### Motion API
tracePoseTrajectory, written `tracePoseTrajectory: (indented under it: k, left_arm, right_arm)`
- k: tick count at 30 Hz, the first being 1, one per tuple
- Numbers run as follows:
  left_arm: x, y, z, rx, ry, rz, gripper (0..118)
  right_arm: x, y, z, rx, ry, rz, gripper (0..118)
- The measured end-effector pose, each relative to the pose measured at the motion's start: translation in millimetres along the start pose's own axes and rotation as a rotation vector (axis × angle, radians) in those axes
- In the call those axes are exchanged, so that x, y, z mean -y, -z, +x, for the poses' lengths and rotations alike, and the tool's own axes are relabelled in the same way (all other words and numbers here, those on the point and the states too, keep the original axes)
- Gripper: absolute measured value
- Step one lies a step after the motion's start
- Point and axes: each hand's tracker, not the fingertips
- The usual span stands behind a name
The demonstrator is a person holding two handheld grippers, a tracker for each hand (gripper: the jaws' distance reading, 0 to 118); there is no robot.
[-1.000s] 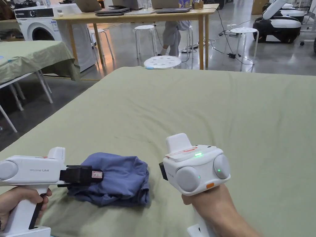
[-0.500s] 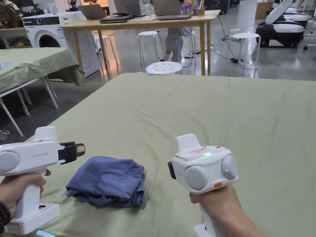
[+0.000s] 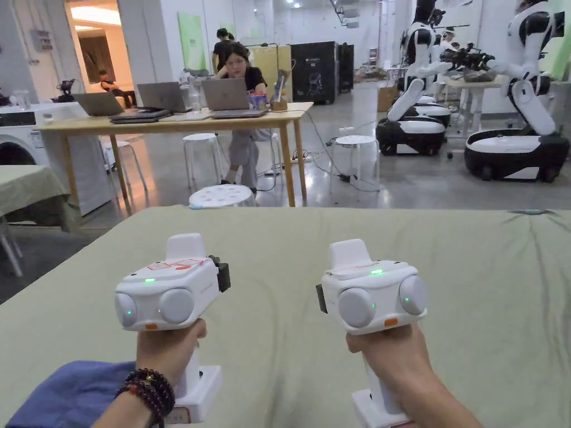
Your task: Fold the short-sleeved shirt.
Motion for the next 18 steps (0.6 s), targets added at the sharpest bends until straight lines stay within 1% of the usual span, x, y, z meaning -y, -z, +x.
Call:
tracePoseTrajectory:
  k: [3, 6, 7, 8, 9, 10, 14, 16, 18]
  left_arm:
    - [-14, 9, 65, 0.015, 0.040, 0.057, 0]
    - [-27, 16, 125, 0.018, 0.124, 0.133, 0]
    - [-32, 17, 141, 0.029, 0.121, 0.163, 0]
    - [-38, 19, 154, 0.045, 0.103, 0.162, 0]
    - [-45, 16, 169, 0.047, 0.104, 0.149, 0]
    - [-50, 18, 182, 0.052, 0.110, 0.151, 0]
    - [-64, 33, 209, 0.066, 0.183, 0.206, 0]
    - [-69, 40, 215, 0.057, 0.202, 0.219, 0]
    - [-73, 40, 218, 0.056, 0.186, 0.231, 0]
  right_arm:
    - [-12, -16, 53, 0.090, 0.022, 0.024, 0]
    - [-28, -36, 104, 0.161, 0.049, 0.092, 0]
    - [-33, -43, 119, 0.186, 0.060, 0.117, 0]
    - [-38, -49, 134, 0.211, 0.064, 0.141, 0]
    - [-42, -54, 148, 0.222, 0.074, 0.168, 0]
    - [-48, -55, 164, 0.254, 0.071, 0.181, 0]
    - [-58, -67, 215, 0.335, 0.079, 0.238, 0]
    - [-59, -66, 232, 0.358, 0.093, 0.261, 0]
    - [-57, -60, 240, 0.383, 0.091, 0.276, 0]
